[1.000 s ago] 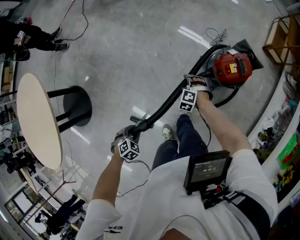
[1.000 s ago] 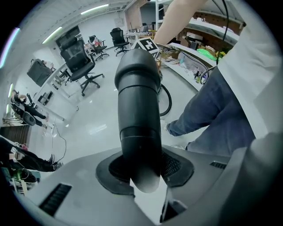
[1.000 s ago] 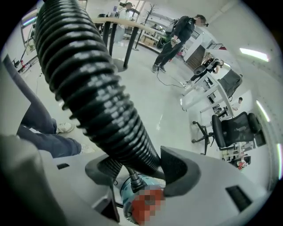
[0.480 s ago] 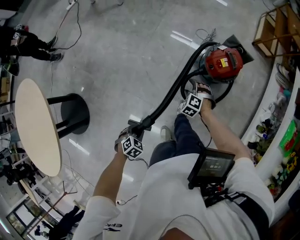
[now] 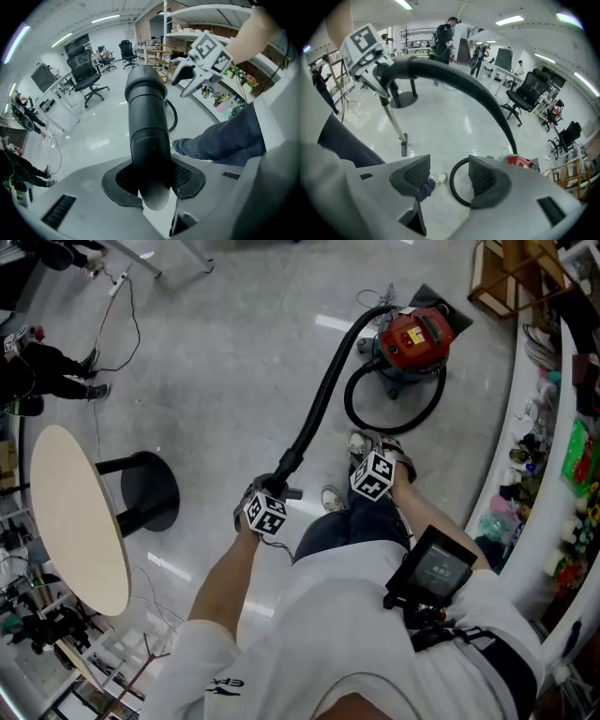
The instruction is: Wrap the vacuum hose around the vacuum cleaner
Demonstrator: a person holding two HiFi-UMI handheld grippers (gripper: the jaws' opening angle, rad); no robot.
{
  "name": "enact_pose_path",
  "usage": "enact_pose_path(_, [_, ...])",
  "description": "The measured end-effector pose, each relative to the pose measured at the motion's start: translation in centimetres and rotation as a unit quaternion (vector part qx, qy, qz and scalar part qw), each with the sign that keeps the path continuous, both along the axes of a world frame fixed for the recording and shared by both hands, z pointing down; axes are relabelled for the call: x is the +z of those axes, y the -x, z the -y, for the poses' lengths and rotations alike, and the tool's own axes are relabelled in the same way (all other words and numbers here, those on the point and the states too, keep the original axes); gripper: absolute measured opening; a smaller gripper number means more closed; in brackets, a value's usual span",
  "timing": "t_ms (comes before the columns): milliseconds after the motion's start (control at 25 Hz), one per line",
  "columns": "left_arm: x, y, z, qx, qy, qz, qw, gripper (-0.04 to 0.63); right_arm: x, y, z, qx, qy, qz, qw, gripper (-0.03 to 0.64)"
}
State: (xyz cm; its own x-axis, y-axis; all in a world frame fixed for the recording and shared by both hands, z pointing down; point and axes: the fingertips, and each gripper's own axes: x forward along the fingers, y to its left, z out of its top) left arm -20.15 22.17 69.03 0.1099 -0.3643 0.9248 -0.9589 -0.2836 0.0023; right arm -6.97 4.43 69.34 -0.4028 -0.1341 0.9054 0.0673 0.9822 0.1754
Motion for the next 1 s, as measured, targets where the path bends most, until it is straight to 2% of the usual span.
enact_pose_path(160, [-0.4,-1.3,0.1,-0.016,0.007,-0.009,0.9998,0.13,-1.0,-2.0,-6.3,-0.012,0.024,0.004,1.0,0.256])
enact_pose_path(280, [-1.4,-2.2,1.2,-0.045,0.005,-0.025,0.9986,0.13,-1.8,-3.7,-9.5,-0.021,0.04,0.008,0.999,0.256])
enact_pose_path(400, [-2.5,-4.3,2.6,-0.062,0.002,-0.044,0.9971,0.13,-2.0,-5.9,-12.0,-0.021,0.062,0.009,0.998,0.256])
enact_pose_path(640, [-4.3,-8.0,4.2,-0.071,-0.009,-0.054,0.996,0.13,-2.4,-10.1,-14.5,-0.024,0.08,0.006,0.996,0.256])
enact_pose_path(760, [-6.3,-9.8,5.4,-0.1,-0.013,-0.077,0.992,0.13,-2.9,-12.0,-15.1,-0.004,0.089,0.011,0.996,0.256])
enact_pose_path(1000, [-8.6,-14.9,8.2,-0.146,-0.034,-0.145,0.9779,0.13,-4.3,-13.5,-16.3,0.022,0.087,0.028,0.996,0.256])
